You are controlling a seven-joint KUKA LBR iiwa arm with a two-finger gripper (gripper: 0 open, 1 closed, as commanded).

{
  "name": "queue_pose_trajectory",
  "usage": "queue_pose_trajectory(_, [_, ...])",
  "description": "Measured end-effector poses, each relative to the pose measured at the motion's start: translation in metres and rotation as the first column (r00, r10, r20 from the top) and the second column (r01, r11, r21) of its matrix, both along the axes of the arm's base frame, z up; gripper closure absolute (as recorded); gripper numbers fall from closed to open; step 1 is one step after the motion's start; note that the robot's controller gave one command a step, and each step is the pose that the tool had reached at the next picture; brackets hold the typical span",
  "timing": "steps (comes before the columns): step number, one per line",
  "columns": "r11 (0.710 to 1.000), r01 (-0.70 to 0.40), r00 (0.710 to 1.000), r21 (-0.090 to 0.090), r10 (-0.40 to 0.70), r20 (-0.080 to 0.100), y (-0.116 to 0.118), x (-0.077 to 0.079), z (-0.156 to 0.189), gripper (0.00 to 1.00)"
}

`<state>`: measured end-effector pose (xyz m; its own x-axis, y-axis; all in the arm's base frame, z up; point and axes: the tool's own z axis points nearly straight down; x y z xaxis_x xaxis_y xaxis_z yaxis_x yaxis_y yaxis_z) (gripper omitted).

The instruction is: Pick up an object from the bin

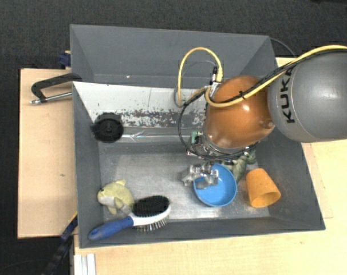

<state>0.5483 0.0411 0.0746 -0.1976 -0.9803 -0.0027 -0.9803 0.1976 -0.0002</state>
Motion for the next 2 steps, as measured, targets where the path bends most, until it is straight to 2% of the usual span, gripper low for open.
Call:
queue_pose_trajectory(1, [0.946, -0.324, 0.946, 0.0, 0.324, 0.005, 0.027, -0.006, 0.008, 1.0])
queue_pose_trajectory(2, [0.936, -0.351, 0.936, -0.004, 0.351, 0.014, 0.016, 0.021, 0.183, 1.0])
